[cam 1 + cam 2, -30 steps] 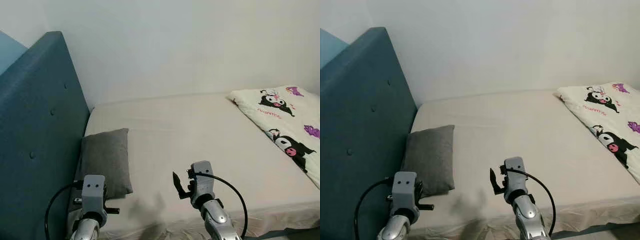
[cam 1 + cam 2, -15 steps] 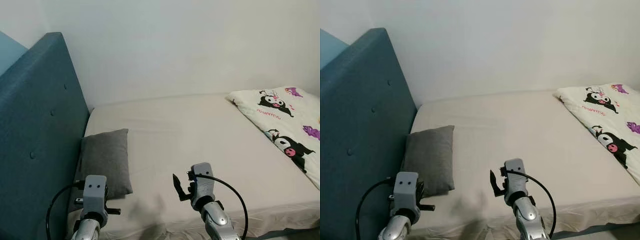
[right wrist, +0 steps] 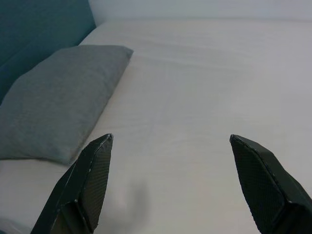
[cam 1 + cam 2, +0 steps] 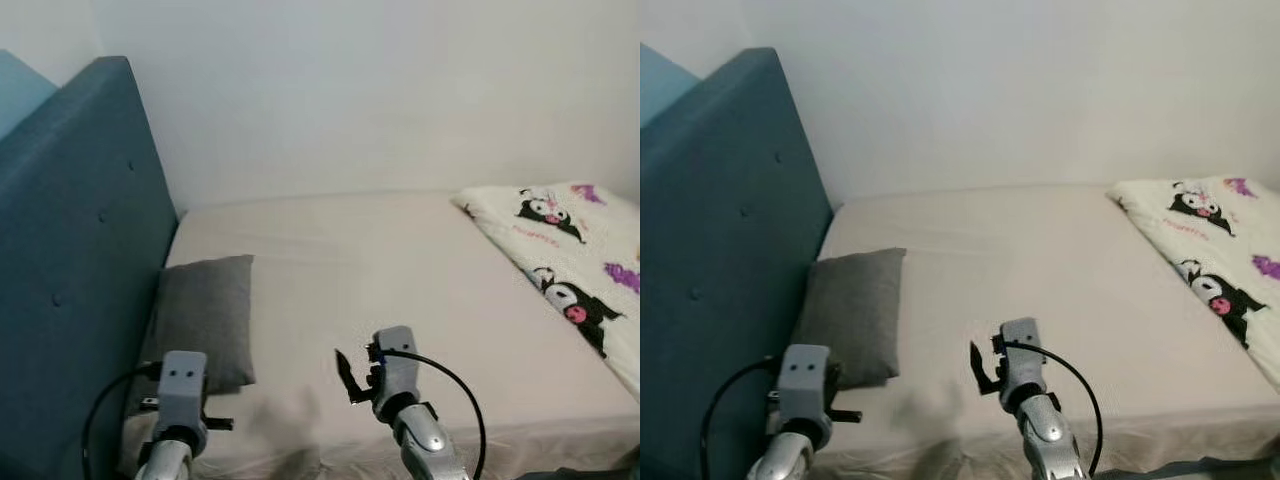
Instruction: Clean up the room
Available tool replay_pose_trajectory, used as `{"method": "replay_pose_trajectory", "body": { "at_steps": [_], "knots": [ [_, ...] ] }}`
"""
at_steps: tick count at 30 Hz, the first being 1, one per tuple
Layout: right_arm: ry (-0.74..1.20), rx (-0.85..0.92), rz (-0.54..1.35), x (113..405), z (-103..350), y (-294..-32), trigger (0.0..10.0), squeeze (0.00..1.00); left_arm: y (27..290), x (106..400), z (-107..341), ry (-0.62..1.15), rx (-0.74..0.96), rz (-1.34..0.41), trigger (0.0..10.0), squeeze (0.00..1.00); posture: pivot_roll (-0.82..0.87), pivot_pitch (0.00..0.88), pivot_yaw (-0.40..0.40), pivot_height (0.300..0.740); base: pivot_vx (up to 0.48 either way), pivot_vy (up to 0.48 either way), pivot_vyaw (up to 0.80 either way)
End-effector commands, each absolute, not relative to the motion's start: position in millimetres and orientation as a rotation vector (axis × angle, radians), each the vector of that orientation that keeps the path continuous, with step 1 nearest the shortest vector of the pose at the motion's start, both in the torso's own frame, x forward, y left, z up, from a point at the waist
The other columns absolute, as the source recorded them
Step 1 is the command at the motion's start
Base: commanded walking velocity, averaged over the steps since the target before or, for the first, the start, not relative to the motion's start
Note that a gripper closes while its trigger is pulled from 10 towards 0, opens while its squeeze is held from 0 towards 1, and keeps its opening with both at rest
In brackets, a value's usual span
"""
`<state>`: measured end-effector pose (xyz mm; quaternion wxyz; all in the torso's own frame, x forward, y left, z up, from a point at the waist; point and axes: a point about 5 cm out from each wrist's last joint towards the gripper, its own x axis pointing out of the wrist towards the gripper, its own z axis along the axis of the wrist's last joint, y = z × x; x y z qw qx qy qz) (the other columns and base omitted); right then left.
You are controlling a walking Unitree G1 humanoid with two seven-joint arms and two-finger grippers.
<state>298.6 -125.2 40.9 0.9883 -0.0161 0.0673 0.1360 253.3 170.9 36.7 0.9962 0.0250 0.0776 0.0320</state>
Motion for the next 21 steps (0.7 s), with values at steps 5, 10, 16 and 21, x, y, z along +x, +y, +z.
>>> {"method": "replay_pose_trajectory", "body": {
  "at_steps": [5, 10, 16, 21],
  "knots": [
    [0.166, -0.033, 0.257, 295.0, 35.2, -131.1, 10.0, 0.0, 166.1, 251.6, 35.6, 0.158, 0.053, 0.049, 10.0, 0.0, 0.02, 0.095, -0.012, 0.74, 0.0, -0.419, 0.0],
    [0.17, -0.03, 0.256, 294.4, 34.6, -130.9, 10.0, 0.0, 166.5, 250.9, 35.1, 0.162, 0.056, 0.047, 10.0, 0.0, 0.02, 0.099, -0.011, 0.74, 0.0, -0.42, 0.0],
    [0.172, -0.028, 0.255, 294.0, 34.3, -130.8, 10.0, 0.0, 167.6, 250.4, 35.2, 0.162, 0.059, 0.048, 10.0, 0.0, 0.03, 0.102, -0.009, 0.74, 0.0, -0.419, 0.0],
    [0.173, -0.025, 0.253, 293.7, 34.0, -130.4, 10.0, 0.0, 168.2, 250.5, 35.7, 0.161, 0.063, 0.044, 10.0, 0.0, 0.03, 0.107, -0.007, 0.74, 0.0, -0.419, 0.0]
  ]
}}
